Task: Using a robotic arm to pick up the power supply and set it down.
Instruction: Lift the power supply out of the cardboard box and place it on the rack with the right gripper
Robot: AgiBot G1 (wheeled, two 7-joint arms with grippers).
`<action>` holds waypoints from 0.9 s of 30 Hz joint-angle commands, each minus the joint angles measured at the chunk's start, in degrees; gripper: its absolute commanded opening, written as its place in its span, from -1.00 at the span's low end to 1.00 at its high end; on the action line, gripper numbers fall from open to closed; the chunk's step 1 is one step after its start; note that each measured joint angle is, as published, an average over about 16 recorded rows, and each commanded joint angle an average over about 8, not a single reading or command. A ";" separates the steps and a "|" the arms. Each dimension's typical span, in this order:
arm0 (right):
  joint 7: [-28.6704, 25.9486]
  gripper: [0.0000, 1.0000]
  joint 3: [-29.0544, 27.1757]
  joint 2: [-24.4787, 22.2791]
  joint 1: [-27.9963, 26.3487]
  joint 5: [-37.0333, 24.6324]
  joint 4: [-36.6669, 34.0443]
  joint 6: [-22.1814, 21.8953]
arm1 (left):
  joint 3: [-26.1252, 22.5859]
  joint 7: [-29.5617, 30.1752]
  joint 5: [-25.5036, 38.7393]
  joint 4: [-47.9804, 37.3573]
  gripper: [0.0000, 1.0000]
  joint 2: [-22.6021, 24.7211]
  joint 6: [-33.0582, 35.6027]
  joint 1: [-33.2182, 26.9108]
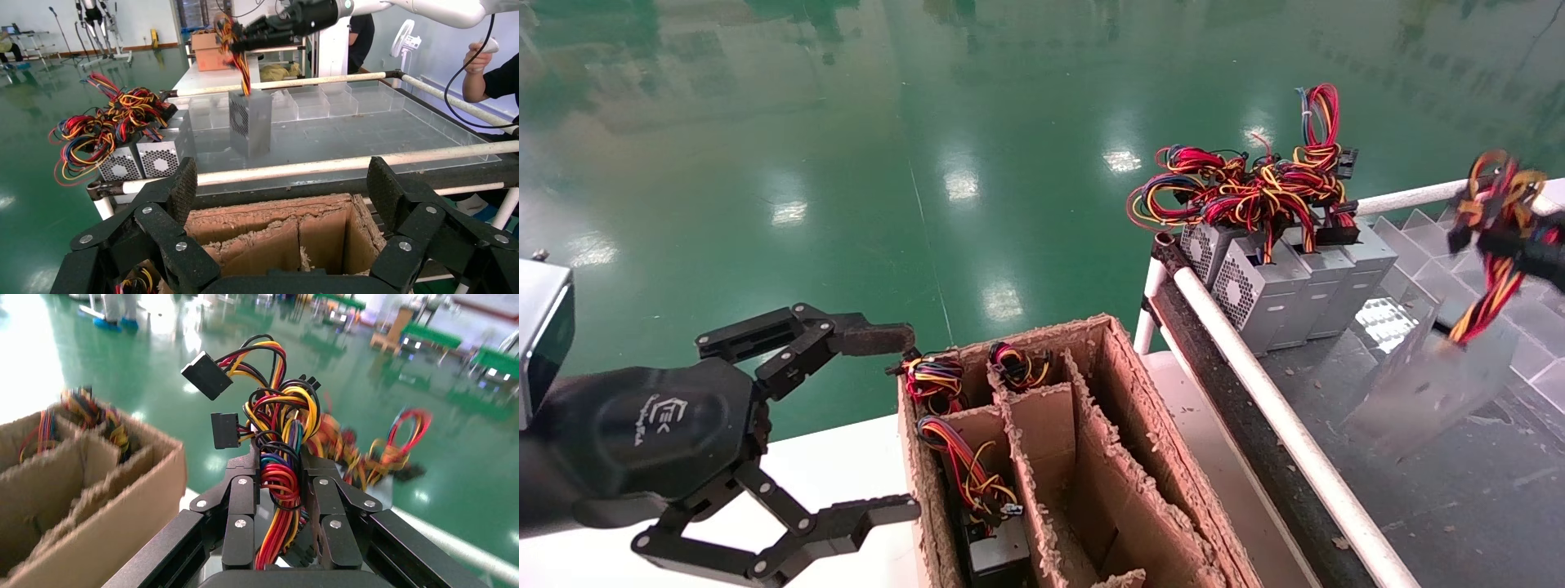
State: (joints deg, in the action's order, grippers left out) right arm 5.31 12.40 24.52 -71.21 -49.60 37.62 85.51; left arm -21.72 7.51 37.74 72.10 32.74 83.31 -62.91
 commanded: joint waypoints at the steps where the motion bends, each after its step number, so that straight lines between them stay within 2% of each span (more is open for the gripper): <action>1: 0.77 -1.00 0.35 -0.17 0.50 -0.58 -1.42 0.55 | 0.00 0.00 0.00 0.00 1.00 0.00 0.00 0.00; 11: 0.69 -1.00 2.25 4.00 -0.26 -1.70 -5.42 2.37 | 0.00 0.00 0.00 0.00 1.00 0.00 0.00 0.00; 27: 4.09 -1.00 5.73 13.60 -7.84 -6.97 -11.80 -0.85 | -0.01 0.00 -0.01 0.00 1.00 0.00 0.00 0.00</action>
State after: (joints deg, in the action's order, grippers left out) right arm 9.64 18.08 38.00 -78.94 -56.56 25.76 84.52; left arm -21.73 7.51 37.74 72.10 32.74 83.30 -62.91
